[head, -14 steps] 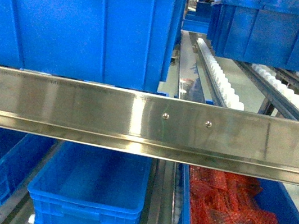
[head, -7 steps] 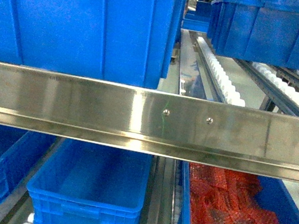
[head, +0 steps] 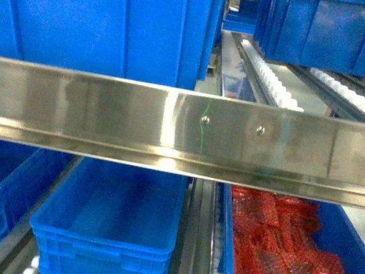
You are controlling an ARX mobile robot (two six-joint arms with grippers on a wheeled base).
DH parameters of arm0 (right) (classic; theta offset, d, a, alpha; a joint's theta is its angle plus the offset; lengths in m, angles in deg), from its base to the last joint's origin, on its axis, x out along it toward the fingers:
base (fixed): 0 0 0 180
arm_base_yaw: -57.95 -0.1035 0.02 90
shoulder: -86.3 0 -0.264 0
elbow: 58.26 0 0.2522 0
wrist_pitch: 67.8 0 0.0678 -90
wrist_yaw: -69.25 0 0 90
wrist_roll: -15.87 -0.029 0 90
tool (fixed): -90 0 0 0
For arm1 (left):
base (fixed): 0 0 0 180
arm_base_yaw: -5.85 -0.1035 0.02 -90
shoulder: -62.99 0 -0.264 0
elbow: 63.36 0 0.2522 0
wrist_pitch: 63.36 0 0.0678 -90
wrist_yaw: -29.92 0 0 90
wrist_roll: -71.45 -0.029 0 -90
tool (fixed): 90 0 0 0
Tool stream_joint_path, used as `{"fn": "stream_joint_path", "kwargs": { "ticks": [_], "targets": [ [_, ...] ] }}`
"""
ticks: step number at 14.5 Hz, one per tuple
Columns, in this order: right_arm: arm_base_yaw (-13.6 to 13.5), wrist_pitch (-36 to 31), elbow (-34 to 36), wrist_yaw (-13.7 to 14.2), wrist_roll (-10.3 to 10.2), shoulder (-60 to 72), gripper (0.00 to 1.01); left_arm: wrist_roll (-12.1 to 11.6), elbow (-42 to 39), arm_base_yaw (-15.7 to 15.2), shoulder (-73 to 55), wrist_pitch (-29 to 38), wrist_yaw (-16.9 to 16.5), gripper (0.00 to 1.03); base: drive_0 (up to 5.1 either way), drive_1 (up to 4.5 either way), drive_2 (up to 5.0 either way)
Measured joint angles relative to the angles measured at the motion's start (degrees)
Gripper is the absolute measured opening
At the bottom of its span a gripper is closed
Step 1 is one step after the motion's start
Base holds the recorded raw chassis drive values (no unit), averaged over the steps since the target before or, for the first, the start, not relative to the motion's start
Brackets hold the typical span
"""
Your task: Pick blue part to blue bin on bottom shelf
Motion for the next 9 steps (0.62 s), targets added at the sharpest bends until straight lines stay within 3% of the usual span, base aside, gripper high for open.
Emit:
{"fn": "stream_joint_path", "kwargs": {
  "ticks": [9],
  "targets": [
    [0.0,0.2,0.0,0.0,0.0,0.0,0.98,0.0,0.0,0.0,0.0,-0.2,0.0,0.43,0.0,0.00,0.0]
  ]
}}
